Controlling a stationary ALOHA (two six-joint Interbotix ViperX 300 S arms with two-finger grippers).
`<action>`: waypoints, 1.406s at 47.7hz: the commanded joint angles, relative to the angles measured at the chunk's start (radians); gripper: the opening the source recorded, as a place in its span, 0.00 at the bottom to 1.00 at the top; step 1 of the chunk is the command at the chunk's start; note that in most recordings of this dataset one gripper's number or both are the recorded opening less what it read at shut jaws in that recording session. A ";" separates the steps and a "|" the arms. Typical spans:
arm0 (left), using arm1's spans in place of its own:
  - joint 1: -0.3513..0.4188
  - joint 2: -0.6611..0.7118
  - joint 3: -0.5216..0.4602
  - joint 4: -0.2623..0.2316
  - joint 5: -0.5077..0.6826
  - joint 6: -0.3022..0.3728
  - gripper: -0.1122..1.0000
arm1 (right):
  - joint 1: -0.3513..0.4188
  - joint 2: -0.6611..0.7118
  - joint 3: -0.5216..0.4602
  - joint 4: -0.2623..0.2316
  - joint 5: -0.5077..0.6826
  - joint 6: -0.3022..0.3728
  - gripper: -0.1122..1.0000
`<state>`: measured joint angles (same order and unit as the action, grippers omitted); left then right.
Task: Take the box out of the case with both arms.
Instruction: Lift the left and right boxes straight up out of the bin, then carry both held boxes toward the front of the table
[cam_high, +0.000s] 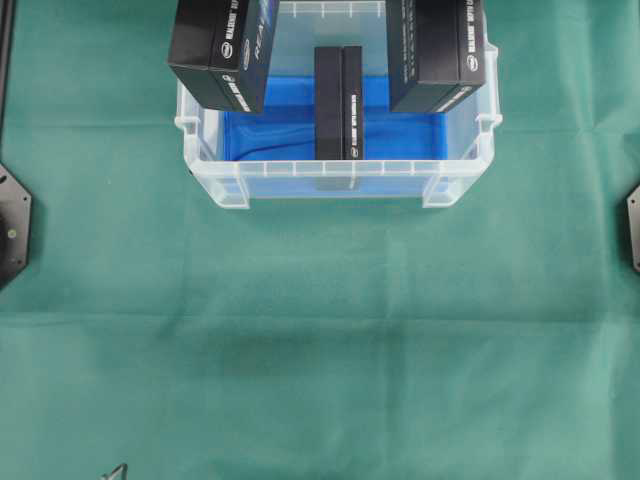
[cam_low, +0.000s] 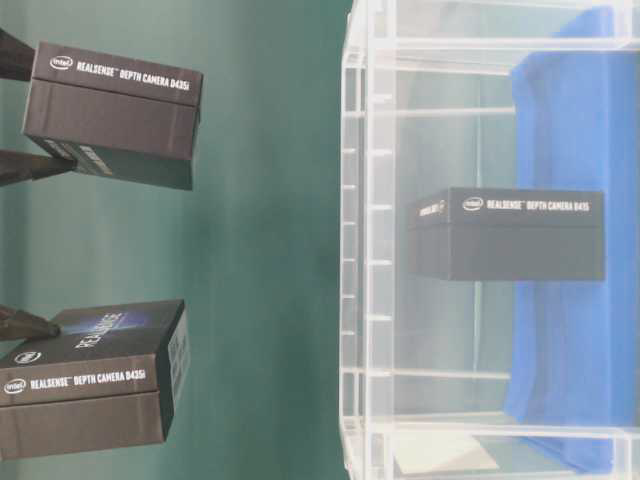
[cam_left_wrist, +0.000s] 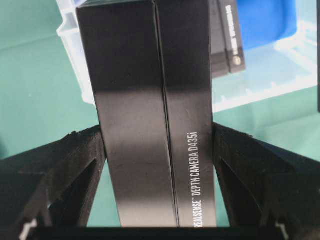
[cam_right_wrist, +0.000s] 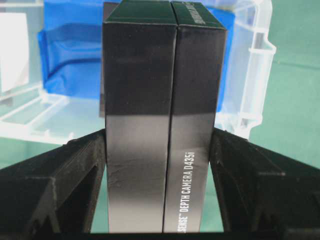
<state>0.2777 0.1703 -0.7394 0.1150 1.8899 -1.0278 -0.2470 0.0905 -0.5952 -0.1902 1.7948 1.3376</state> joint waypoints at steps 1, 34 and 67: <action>-0.002 -0.037 -0.012 0.005 -0.008 0.002 0.67 | 0.003 -0.017 -0.025 -0.003 -0.003 0.002 0.69; -0.058 -0.037 -0.012 0.005 -0.014 -0.046 0.67 | 0.061 -0.017 -0.025 -0.012 0.005 0.002 0.69; -0.491 -0.025 0.015 0.041 -0.003 -0.540 0.67 | 0.543 -0.011 -0.025 -0.081 0.140 0.371 0.69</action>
<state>-0.1703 0.1703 -0.7179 0.1473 1.8853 -1.5309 0.2577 0.0905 -0.5937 -0.2608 1.9313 1.6705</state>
